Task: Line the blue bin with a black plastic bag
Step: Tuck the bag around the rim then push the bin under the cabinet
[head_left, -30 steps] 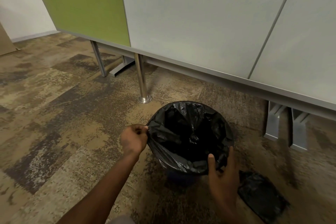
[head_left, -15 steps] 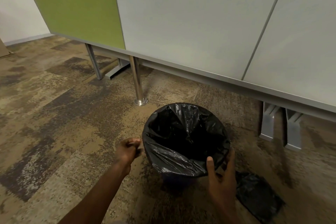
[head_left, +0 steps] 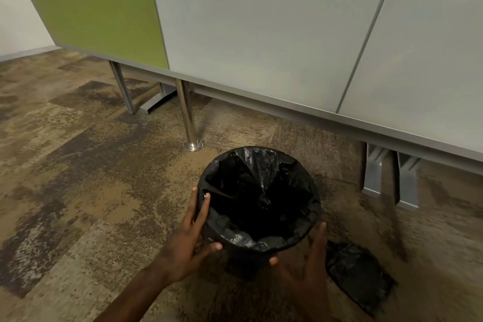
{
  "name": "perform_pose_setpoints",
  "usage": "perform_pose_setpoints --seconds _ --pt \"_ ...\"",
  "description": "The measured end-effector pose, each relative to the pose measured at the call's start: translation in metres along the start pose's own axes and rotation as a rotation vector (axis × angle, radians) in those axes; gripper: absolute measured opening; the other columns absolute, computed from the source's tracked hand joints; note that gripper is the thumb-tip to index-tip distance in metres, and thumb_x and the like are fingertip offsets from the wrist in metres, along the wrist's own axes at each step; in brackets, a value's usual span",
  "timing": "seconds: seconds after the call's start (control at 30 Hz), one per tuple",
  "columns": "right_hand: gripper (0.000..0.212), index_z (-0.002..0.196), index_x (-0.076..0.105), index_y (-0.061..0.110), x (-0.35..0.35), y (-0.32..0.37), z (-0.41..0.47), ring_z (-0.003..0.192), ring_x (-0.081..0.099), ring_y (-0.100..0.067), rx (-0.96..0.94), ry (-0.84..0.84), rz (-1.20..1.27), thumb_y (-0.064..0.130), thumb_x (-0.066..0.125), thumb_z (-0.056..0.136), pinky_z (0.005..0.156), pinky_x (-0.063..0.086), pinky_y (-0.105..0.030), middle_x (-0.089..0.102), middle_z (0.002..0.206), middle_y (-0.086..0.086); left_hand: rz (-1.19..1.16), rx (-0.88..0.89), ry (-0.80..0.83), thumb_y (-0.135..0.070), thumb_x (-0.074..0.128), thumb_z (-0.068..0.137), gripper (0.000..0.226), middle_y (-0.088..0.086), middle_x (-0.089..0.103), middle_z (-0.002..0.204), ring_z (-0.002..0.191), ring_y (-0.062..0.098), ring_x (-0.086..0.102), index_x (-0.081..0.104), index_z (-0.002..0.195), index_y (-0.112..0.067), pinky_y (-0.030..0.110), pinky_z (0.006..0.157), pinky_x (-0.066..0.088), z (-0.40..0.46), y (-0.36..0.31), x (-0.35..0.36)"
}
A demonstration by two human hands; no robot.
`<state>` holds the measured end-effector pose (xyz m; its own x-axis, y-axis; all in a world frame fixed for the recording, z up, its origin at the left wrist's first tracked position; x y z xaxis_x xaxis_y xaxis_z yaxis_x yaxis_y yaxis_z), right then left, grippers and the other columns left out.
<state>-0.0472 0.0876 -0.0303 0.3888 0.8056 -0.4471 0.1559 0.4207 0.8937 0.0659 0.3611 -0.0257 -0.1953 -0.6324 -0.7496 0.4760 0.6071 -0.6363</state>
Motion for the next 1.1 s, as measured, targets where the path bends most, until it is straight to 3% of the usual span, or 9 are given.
perform_pose_setpoints --seconds 0.23,0.47,0.57,0.7,0.8,0.9,0.97,1.03,1.1 --pt "0.107 0.163 -0.005 0.050 -0.012 0.009 0.029 0.159 0.015 -0.010 0.076 -0.100 0.129 0.081 0.056 0.081 0.130 0.021 -0.055 0.006 0.176 0.014 0.175 0.010 -0.159 -0.081 0.064 0.079 0.123 -0.002 -0.020 0.175 0.164 0.023 -0.002 -0.007 0.167 -0.034 0.050 0.117 0.037 0.007 0.003 -0.003" --pt "0.097 0.160 -0.022 0.040 0.009 0.013 0.030 0.139 0.042 -0.015 0.042 -0.026 0.124 0.064 0.042 0.092 0.115 0.043 -0.031 0.018 0.160 0.032 0.049 -0.034 -0.181 -0.066 0.071 0.079 0.136 -0.001 -0.032 0.172 0.160 0.030 0.009 -0.023 0.164 -0.018 0.039 0.106 0.055 0.017 -0.002 0.013" --pt "0.093 0.161 -0.018 0.045 0.008 0.003 0.029 0.157 0.028 -0.016 0.146 -0.018 0.198 0.063 0.043 0.093 0.127 0.029 -0.051 0.013 0.173 0.012 -0.008 -0.065 -0.133 -0.085 0.061 0.074 0.141 -0.006 -0.035 0.170 0.163 0.029 0.002 -0.028 0.162 -0.020 0.048 0.111 0.053 0.015 -0.002 0.013" --pt "0.072 0.159 0.030 0.039 -0.013 0.009 0.041 0.136 0.048 -0.016 0.195 -0.246 0.280 0.068 0.043 0.095 0.113 0.041 -0.044 0.047 0.151 0.008 -0.040 -0.125 -0.082 -0.088 0.073 0.059 0.157 -0.011 -0.035 0.169 0.162 0.020 -0.015 -0.032 0.160 -0.028 0.049 0.129 0.022 0.013 0.000 -0.005" --pt "0.036 0.116 0.069 0.030 -0.028 0.008 0.061 0.112 0.066 -0.028 0.242 -0.306 0.284 0.055 0.047 0.104 0.104 0.052 -0.059 0.071 0.118 -0.001 -0.280 -0.269 0.051 -0.082 0.085 0.047 0.164 -0.012 -0.019 0.174 0.162 0.017 -0.005 -0.019 0.164 -0.033 0.052 0.130 0.017 0.007 0.005 -0.026" --pt "0.027 0.108 0.073 0.023 -0.031 0.004 0.074 0.105 0.070 -0.034 0.320 -0.256 0.272 0.045 0.058 0.103 0.099 0.055 -0.064 0.075 0.109 -0.009 -0.597 -0.424 -0.034 -0.062 0.095 0.056 0.133 -0.007 0.037 0.164 0.147 0.017 0.042 0.023 0.165 -0.035 0.041 0.114 0.046 0.008 0.002 -0.037" --pt "0.028 0.116 0.074 0.020 -0.031 -0.002 0.080 0.106 0.071 -0.034 0.365 -0.236 0.280 0.041 0.061 0.102 0.099 0.056 -0.063 0.076 0.113 -0.009 -0.598 -0.545 -0.197 -0.054 0.088 0.073 0.079 -0.007 0.064 0.128 0.119 0.019 0.065 0.059 0.141 -0.027 0.039 0.093 0.059 0.017 -0.006 -0.031" --pt "0.026 0.119 0.074 0.018 -0.029 -0.008 0.083 0.103 0.073 -0.033 0.405 -0.221 0.302 0.034 0.062 0.102 0.095 0.059 -0.060 0.077 0.115 -0.010 -0.612 -0.653 -0.301 -0.044 0.080 0.086 0.045 0.003 0.073 0.107 0.101 0.027 0.073 0.071 0.114 -0.010 0.050 0.089 0.063 0.026 -0.015 -0.024" --pt "0.024 0.121 0.075 0.016 -0.028 -0.012 0.087 0.101 0.074 -0.031 0.413 -0.188 0.299 0.027 0.062 0.103 0.094 0.060 -0.060 0.078 0.116 -0.012 -0.694 -0.734 -0.350 -0.031 0.076 0.094 0.036 0.008 0.075 0.104 0.091 0.025 0.075 0.072 0.121 -0.007 0.042 0.078 0.066 0.033 -0.018 -0.018"
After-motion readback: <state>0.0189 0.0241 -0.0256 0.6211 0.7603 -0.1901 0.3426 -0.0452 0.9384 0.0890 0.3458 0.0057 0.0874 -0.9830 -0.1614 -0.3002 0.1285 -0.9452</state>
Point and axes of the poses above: each hand's wrist, its own z-axis towards the middle knuckle, its own x-axis out of the palm, y = z × x, the point moved 2 cm from there along z, towards the middle knuckle
